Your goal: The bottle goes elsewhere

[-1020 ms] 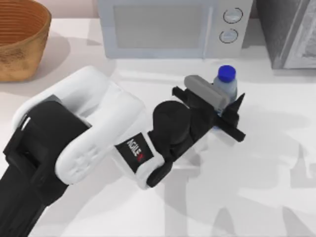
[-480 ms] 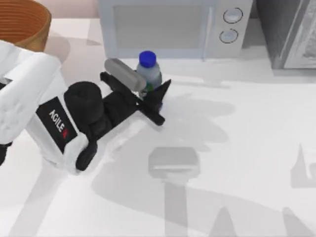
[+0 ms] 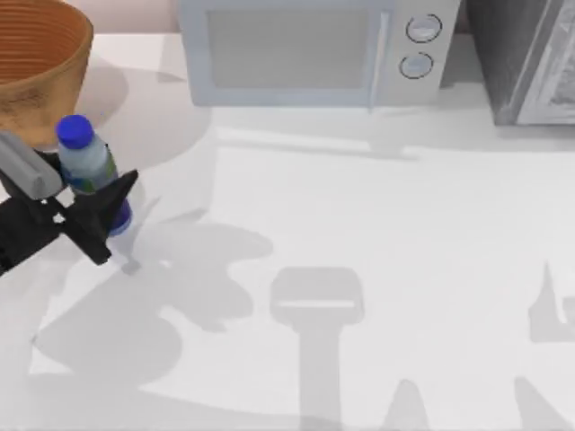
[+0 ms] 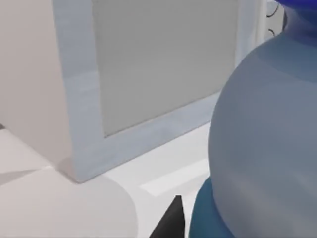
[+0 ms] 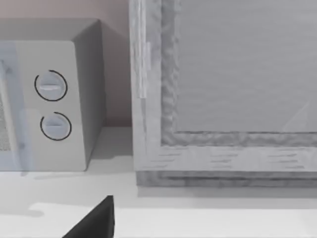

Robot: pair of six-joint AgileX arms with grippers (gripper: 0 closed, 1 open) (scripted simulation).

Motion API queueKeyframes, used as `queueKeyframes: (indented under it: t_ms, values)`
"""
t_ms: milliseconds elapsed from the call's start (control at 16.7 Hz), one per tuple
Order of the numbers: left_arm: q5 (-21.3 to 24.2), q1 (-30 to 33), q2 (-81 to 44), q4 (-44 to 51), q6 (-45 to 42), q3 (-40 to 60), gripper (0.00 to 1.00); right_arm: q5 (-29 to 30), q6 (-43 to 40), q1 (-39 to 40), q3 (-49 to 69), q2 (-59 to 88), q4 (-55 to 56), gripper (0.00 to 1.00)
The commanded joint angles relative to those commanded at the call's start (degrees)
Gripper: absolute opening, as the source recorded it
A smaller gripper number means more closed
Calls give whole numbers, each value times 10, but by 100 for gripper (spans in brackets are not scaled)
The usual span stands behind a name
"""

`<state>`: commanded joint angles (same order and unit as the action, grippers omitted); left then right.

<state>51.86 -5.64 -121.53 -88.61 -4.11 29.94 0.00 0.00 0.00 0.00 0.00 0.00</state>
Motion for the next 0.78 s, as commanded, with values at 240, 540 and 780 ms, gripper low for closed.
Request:
queueKeyframes:
  t_ms: [240,540,780]
  values:
    - [27,-27,19,-7,-3,-27,0,0,0,0,0,0,0,100]
    - [20,-19,6,-8,-3,-18,0,0,0,0,0,0,0,100]
    - [-18,23,-59,-28,2,33,0,0,0,0,0,0,0,100]
